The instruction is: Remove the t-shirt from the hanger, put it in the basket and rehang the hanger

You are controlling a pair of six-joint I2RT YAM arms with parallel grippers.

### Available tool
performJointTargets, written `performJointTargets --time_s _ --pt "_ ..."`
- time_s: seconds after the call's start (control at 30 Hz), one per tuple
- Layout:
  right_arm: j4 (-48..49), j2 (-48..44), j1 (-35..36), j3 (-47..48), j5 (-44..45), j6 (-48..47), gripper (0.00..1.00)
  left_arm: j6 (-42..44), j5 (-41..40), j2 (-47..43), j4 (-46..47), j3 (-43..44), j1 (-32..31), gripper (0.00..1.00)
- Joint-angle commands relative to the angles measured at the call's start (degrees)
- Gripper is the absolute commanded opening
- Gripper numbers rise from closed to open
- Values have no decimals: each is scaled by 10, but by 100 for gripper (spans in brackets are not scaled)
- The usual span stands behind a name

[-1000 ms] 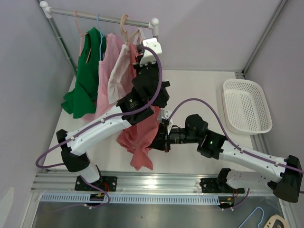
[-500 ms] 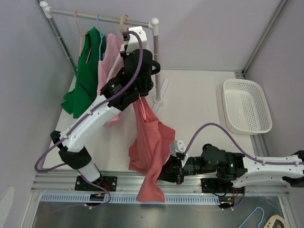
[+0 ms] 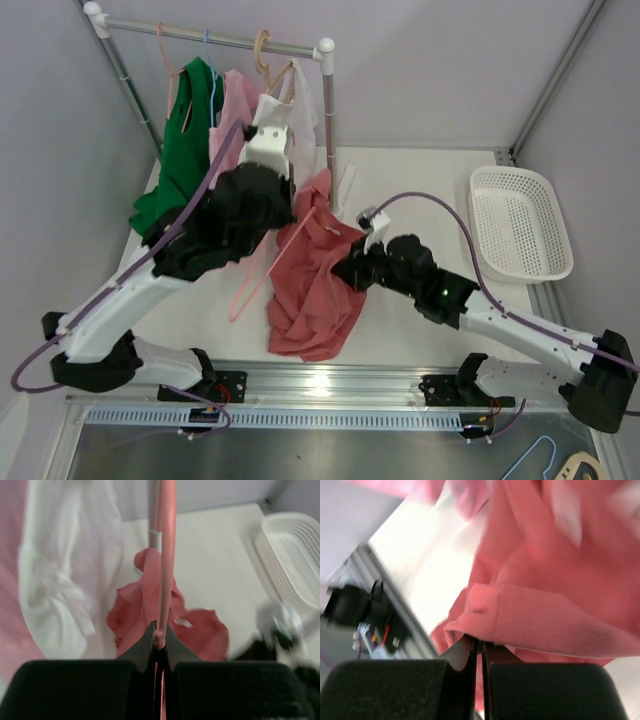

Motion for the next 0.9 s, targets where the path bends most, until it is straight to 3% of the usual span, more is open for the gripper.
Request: performJointTargets --time_s 0.0,0.1,0.27,0.3,0.37,0.4,0.43,0.53,0.73,0.87 --pt "-36 58 -48 77 -13 -5 0 -67 89 -108 -41 -81 -35 1" --pt "-79 148 -57 118 4 -24 0 -124 108 -171 -109 -135 -44 1" --pt "-82 258 -55 139 -5 -19 2 -161 28 -274 -171 -200 -65 1" --pt "-81 284 -52 143 -4 -15 28 -157 13 -302 -176 -205 -65 1" --pt "-91 304 -38 162 9 -14 53 -153 -11 -319 -204 -197 -65 1" --pt "-95 321 -31 169 16 -17 83 -151 -27 -325 -213 -186 -64 1" --pt "-100 328 -23 177 23 -22 96 -137 -30 -333 -218 -165 -65 1" --pt "-117 366 11 208 59 -34 99 -114 -33 -341 -228 -134 -65 1" --pt "-124 475 82 245 45 -38 99 -98 -41 -349 -226 -114 -65 1" --pt "-193 561 126 286 101 -32 99 -92 -50 -351 -218 -121 -64 1"
